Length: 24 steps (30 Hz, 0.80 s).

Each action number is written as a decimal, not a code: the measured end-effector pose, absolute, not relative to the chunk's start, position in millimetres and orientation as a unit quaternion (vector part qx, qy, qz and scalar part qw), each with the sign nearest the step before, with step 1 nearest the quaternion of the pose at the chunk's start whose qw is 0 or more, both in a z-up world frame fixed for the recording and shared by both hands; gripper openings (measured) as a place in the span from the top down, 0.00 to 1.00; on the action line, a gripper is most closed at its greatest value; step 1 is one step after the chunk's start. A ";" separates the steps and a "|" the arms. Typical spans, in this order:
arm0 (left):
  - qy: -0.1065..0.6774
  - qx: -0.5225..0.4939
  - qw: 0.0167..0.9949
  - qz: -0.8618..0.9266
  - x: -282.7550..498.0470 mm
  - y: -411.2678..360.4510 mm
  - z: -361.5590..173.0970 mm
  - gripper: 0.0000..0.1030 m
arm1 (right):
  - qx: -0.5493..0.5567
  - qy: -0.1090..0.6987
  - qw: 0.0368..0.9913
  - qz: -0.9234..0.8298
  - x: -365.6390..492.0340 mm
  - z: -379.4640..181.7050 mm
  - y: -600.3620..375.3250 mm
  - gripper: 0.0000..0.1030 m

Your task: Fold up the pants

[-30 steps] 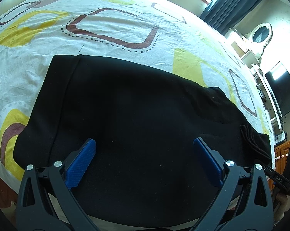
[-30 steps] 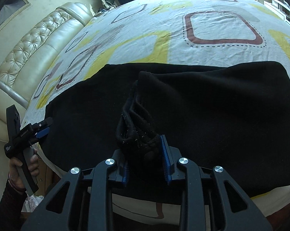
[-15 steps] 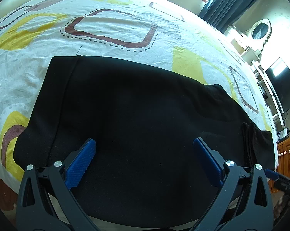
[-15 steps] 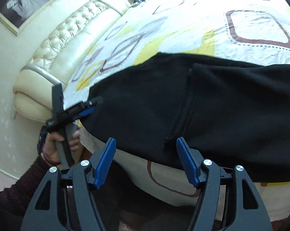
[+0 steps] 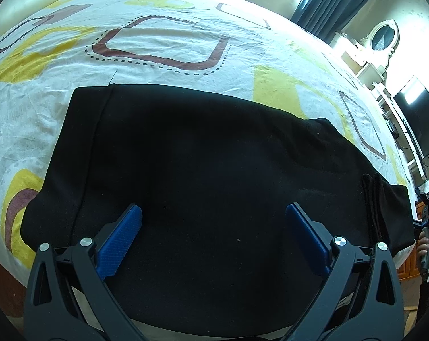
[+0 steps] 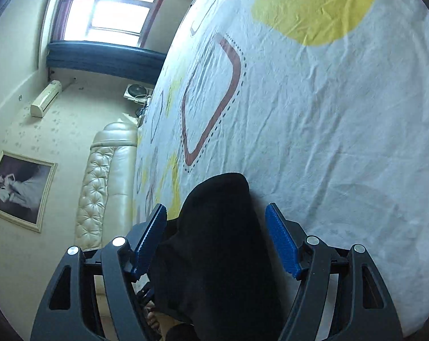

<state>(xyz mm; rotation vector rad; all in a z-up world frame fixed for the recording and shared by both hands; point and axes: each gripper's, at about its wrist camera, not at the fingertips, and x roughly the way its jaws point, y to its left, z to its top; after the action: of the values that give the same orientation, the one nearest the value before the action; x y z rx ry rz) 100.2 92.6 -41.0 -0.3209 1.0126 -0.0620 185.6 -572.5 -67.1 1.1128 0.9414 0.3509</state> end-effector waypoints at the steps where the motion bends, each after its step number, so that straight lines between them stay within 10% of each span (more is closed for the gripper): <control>1: 0.483 -0.150 0.862 -0.029 100.1 91.8 -41.1 0.02 | 0.510 0.431 0.727 0.162 188.2 -72.8 -569.5 0.31; 7: 0.483 -0.134 0.865 -0.025 100.6 87.5 -41.9 0.02 | 0.494 0.443 0.733 0.149 193.8 -86.8 -559.9 0.76; 16: 0.483 -0.131 0.865 -0.026 100.0 87.5 -42.2 0.02 | 0.511 0.440 0.714 0.191 174.4 -78.9 -561.9 0.44; 24: 0.483 -0.130 0.866 -0.025 99.5 87.4 -42.4 0.02 | 0.486 0.463 0.705 0.230 132.3 -77.7 -555.6 0.42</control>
<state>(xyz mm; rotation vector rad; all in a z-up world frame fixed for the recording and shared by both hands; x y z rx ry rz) 99.5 87.4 -42.4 -0.2715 1.0118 -0.0533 132.3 -555.5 -77.7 1.0817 1.0287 0.5112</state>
